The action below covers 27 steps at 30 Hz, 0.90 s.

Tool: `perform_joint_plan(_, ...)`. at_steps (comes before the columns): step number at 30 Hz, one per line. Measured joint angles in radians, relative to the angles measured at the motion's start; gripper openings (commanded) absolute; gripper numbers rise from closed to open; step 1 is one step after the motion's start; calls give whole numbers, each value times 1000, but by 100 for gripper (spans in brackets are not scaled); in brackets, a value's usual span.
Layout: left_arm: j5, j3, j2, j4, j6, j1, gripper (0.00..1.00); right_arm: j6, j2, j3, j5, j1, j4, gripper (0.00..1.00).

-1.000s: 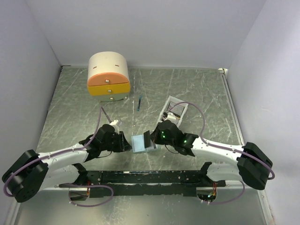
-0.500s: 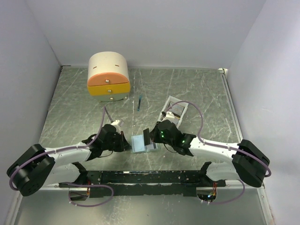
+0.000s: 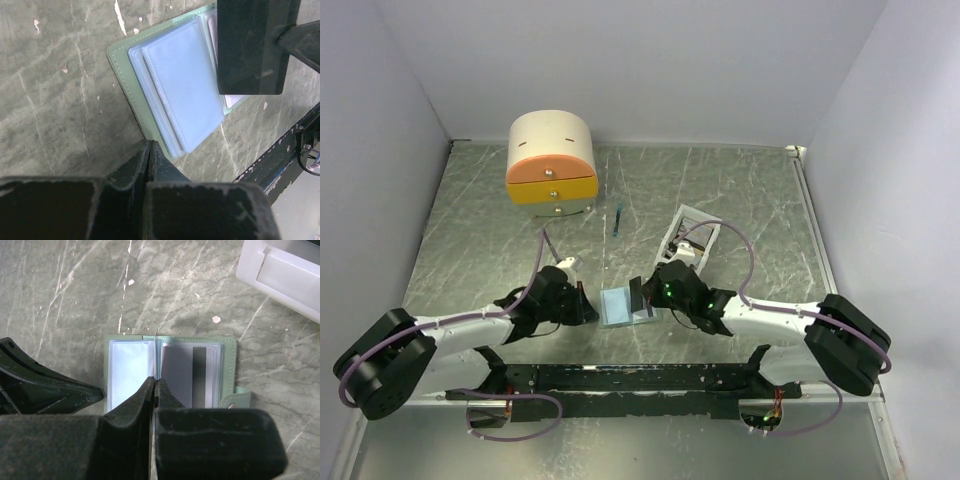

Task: Put the credit cards into the card holder
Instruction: Insert the credit card into the card holder.

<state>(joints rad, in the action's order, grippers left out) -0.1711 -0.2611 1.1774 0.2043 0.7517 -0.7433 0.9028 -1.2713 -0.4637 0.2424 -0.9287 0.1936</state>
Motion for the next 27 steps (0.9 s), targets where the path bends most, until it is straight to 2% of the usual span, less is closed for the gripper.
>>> perform_joint_plan(9,-1,-46,-28,-19,-3,0,10,14,8,8,0,0,34,0)
perform_joint_plan(17,-1,-41,67,14,-3,0,9,20,24,16,10,3,38,0)
perform_joint_plan(27,6,-39,83,41,0,0,9,29,-18,26,6,5,90,0)
